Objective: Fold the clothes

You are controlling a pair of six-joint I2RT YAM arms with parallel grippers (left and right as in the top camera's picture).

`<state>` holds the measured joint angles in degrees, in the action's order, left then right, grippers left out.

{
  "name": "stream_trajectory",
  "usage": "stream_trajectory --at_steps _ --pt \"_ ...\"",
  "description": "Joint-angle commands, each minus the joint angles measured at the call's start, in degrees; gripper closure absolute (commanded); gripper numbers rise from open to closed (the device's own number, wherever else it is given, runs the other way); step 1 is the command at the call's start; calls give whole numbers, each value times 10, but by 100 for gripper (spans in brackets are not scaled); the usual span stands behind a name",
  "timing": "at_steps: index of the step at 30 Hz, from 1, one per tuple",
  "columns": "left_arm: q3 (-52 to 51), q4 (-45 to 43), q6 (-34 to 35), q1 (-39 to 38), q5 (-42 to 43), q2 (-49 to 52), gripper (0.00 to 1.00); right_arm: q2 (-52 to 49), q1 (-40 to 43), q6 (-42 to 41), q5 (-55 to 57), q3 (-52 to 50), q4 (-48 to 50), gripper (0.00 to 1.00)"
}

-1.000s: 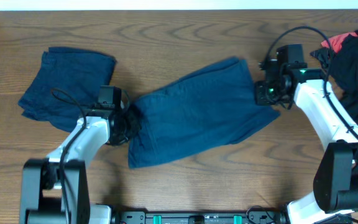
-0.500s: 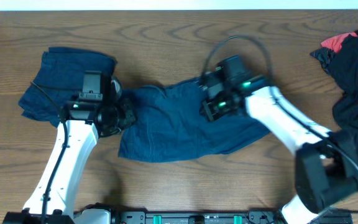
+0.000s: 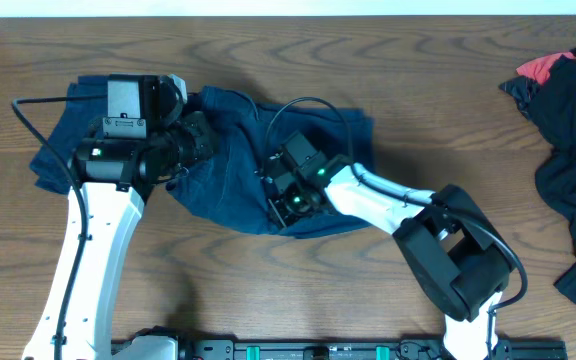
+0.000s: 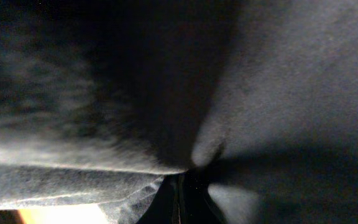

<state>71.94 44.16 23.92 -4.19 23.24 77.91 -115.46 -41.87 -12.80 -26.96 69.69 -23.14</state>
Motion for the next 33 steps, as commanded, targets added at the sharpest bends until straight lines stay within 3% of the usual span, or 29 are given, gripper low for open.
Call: stream_trajectory --at_steps 1,12,20,25,33 --pt "15 4 -5 3 8 -5 94 -6 -13 -39 38 -1 16 99" --pt "14 13 16 2 7 -4 94 12 -3 -47 62 0 44 99" --pt "14 -11 16 2 1 -4 94 127 103 -30 170 7 -99 99" --pt "14 -40 19 2 1 -3 94 133 191 -6 202 5 -192 99" --pt "14 -66 70 -7 1 45 94 100 235 21 202 -37 -180 99"
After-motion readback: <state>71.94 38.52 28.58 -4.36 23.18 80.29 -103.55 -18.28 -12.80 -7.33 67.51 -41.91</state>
